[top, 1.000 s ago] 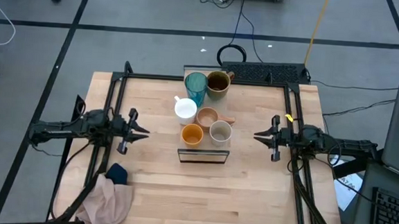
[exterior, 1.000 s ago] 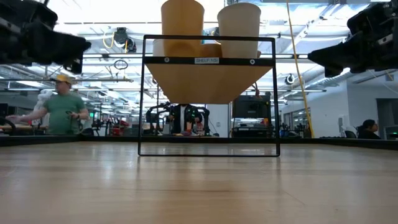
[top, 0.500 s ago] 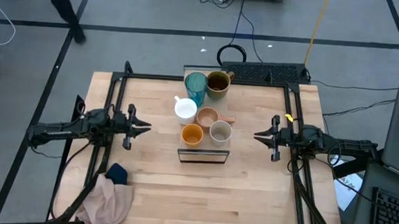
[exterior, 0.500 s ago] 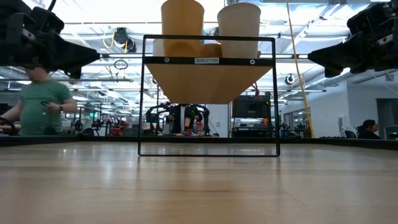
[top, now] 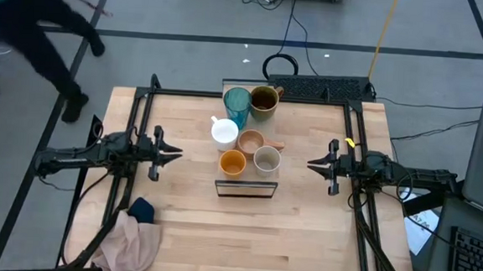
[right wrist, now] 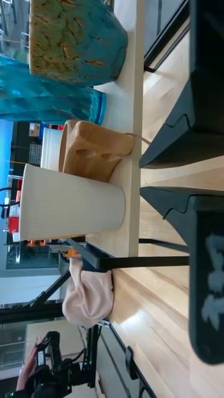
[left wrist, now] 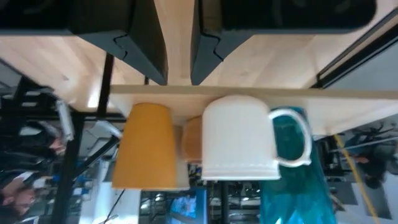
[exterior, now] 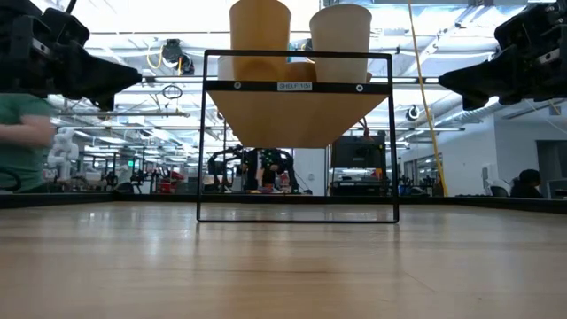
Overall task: Stack small to large cups/mugs on shelf
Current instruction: Return to Home Position
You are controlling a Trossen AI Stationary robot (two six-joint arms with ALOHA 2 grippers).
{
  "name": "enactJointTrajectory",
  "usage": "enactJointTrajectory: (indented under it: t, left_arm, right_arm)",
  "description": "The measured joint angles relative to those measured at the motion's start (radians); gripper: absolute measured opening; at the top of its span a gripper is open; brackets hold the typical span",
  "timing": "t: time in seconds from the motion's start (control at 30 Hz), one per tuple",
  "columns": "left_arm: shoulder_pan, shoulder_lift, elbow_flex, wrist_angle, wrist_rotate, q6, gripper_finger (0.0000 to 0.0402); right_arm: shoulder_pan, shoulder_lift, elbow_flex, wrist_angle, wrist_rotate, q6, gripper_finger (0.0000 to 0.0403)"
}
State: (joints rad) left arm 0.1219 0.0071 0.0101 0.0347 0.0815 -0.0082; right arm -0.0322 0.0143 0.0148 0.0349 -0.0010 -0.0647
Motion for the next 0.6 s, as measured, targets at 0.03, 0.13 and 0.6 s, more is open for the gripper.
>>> enactJointTrajectory:
  t: [0.03, 0.13, 0.6]
  left_arm:
    - [-0.007, -0.006, 0.000, -0.014, -0.020, 0.005, 0.0072]
    - [-0.043, -0.005, 0.000, -0.017, -0.074, 0.035, 0.0072]
    - [-0.126, -0.005, 0.002, -0.004, -0.229, -0.122, 0.0072]
  right_arm:
    - [0.000, 0.000, 0.000, 0.000, 0.000, 0.000, 0.0050]
    - [0.000, 0.000, 0.000, -0.001, 0.000, 0.000, 0.0050]
    - [0.000, 0.000, 0.000, 0.001, 0.000, 0.000, 0.0050]
